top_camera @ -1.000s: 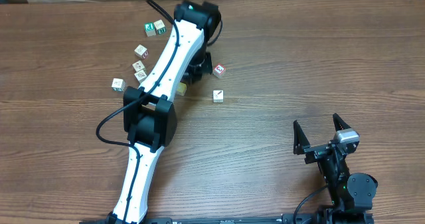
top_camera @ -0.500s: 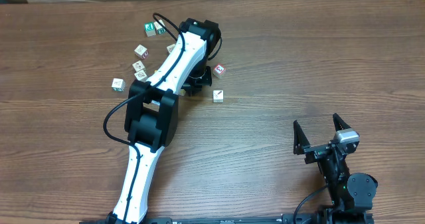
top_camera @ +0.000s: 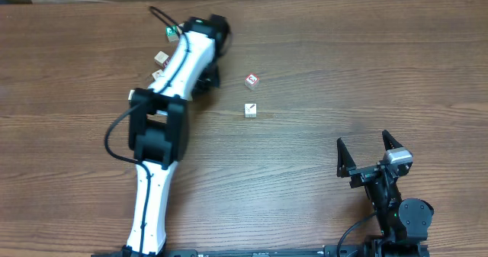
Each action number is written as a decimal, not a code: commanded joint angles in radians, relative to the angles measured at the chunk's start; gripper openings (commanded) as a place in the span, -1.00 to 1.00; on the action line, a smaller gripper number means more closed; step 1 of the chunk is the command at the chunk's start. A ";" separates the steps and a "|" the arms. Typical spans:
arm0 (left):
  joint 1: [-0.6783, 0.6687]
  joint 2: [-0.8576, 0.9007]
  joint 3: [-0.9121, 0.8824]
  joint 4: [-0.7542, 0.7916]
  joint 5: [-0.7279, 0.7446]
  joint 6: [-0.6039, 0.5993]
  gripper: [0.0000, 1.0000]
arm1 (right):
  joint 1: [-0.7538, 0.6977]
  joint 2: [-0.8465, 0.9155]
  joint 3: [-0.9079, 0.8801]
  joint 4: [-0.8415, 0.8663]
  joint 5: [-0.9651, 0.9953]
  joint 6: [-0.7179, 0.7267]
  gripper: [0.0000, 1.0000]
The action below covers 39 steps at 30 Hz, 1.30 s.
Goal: Form a tower
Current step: 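Lower the left gripper onto a yellow-edged block in the cluster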
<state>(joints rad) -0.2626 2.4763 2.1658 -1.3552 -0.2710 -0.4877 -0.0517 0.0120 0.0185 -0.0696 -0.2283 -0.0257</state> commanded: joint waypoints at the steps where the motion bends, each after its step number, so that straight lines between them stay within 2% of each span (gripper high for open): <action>1: 0.048 -0.003 0.003 0.029 0.081 0.039 -0.92 | 0.004 -0.009 -0.010 0.005 0.010 0.002 1.00; 5: 0.077 -0.003 0.068 0.032 0.170 0.083 -0.92 | 0.004 -0.009 -0.010 0.005 0.010 0.002 1.00; 8: 0.090 -0.005 0.181 -0.021 0.186 0.092 -0.92 | 0.004 -0.009 -0.010 0.005 0.010 0.002 1.00; 12: 0.104 -0.008 0.370 -0.142 0.186 0.092 -0.92 | 0.004 -0.009 -0.011 0.005 0.010 0.002 1.00; 16: 0.133 -0.008 0.502 -0.325 0.185 0.079 -0.92 | 0.004 -0.009 -0.010 0.005 0.010 0.002 1.00; 18: 0.148 -0.008 0.494 -0.335 0.219 0.122 -0.92 | 0.004 -0.009 -0.010 0.005 0.010 0.002 1.00; 29: 0.201 -0.008 0.244 -0.335 0.185 0.126 -0.92 | 0.004 -0.009 -0.010 0.005 0.010 0.002 1.00; 39: 0.196 -0.008 0.172 -0.335 0.179 0.121 -0.91 | 0.004 -0.009 -0.010 0.005 0.010 0.002 1.00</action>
<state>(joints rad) -0.0574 2.4691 2.3775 -1.6867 -0.0795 -0.3820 -0.0517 0.0120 0.0185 -0.0696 -0.2279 -0.0257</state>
